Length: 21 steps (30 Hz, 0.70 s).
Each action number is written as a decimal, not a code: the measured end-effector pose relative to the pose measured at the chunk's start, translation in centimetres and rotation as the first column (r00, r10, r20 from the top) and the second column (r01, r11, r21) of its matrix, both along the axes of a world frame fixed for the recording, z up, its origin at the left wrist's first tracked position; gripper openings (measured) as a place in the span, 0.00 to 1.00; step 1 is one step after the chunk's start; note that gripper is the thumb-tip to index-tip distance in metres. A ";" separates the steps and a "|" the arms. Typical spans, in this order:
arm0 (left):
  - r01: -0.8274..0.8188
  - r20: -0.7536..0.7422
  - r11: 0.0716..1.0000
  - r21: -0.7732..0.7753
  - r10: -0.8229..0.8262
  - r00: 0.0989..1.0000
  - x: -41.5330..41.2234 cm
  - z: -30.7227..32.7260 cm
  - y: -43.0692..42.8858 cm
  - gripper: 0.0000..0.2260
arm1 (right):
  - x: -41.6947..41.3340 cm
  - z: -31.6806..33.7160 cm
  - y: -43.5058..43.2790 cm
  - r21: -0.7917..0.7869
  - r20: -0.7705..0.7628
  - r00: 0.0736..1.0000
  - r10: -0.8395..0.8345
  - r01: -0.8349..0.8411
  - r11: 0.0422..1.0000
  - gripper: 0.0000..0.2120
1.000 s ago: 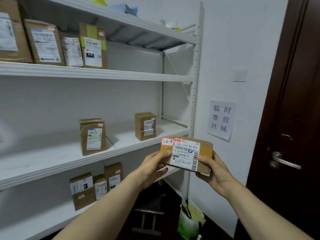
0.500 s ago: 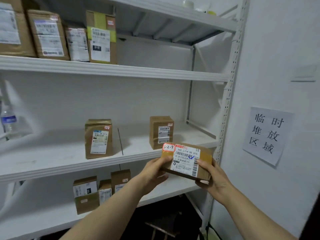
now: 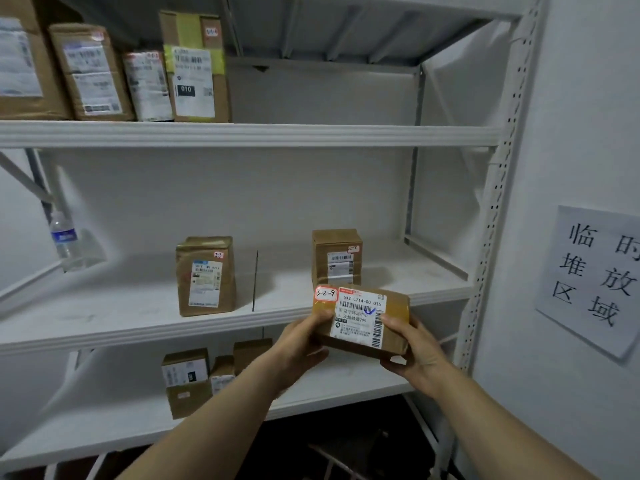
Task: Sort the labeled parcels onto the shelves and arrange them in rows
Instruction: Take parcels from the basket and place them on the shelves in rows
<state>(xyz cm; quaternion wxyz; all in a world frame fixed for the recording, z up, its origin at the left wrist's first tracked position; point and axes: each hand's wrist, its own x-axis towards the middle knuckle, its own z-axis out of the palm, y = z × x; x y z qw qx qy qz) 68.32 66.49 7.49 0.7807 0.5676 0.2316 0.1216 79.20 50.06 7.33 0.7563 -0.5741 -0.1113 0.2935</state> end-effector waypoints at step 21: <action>0.055 -0.055 0.933 0.355 -0.038 0.998 2.5 -2.0 3.1 0.15 | 3.4 -2.4 1.2 -0.101 0.012 0.999 -0.040 0.041 0.994 0.13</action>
